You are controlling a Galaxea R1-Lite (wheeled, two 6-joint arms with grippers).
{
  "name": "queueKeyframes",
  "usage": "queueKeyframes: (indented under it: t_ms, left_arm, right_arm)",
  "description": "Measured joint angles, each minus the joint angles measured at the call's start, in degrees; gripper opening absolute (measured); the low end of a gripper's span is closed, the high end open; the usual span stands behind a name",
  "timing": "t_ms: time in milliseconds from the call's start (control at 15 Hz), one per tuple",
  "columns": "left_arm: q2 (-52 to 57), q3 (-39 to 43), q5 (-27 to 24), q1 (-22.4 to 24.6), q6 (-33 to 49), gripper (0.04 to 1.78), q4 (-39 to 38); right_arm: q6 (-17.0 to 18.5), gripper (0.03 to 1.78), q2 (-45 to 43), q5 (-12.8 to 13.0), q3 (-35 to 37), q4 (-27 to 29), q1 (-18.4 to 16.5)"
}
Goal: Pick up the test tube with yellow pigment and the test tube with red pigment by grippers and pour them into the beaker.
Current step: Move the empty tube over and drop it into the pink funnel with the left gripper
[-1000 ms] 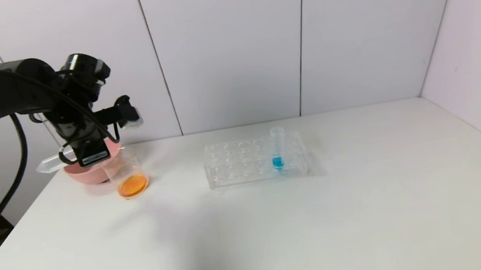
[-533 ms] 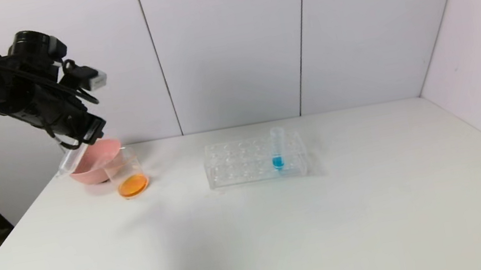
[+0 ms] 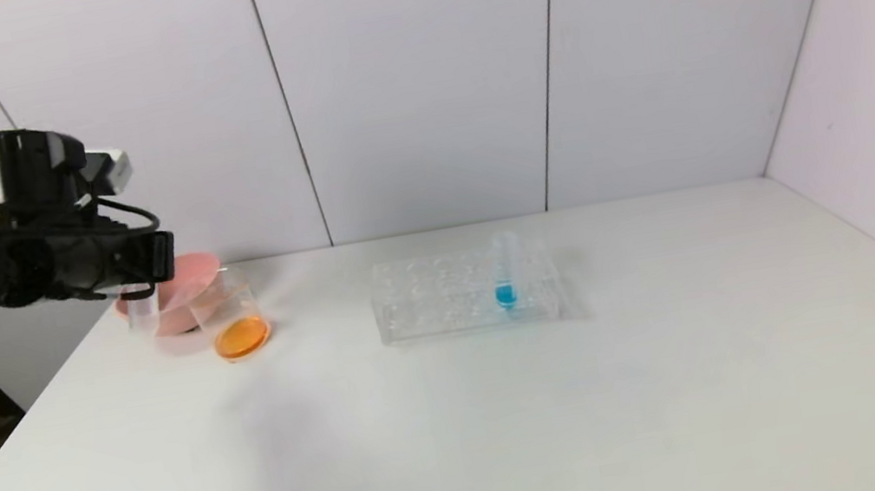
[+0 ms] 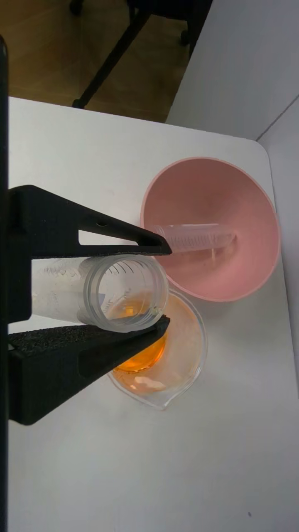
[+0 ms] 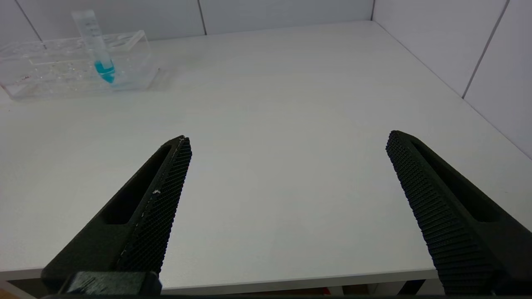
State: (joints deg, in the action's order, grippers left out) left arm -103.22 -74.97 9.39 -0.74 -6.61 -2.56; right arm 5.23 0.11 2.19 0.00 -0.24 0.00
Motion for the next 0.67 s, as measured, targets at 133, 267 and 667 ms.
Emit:
queueKeyframes:
  t_ms: [133, 267, 667]
  left_arm:
    - [3.08, 11.61, 3.4, 0.5, 0.3, 0.46, -16.48]
    - [4.77, 20.41, 6.73, 0.72, 0.63, 0.46, -33.93]
    - [-4.67, 18.71, 9.18, 2.69, 9.14, 0.46, -55.6]
  right_arm:
    - [0.0, 1.71, 0.0, 0.0, 0.0, 0.0, 0.0]
    - [0.02, 1.71, 0.0, 0.0, 0.0, 0.02, 0.0]
    - [0.02, 1.71, 0.0, 0.0, 0.0, 0.0, 0.0]
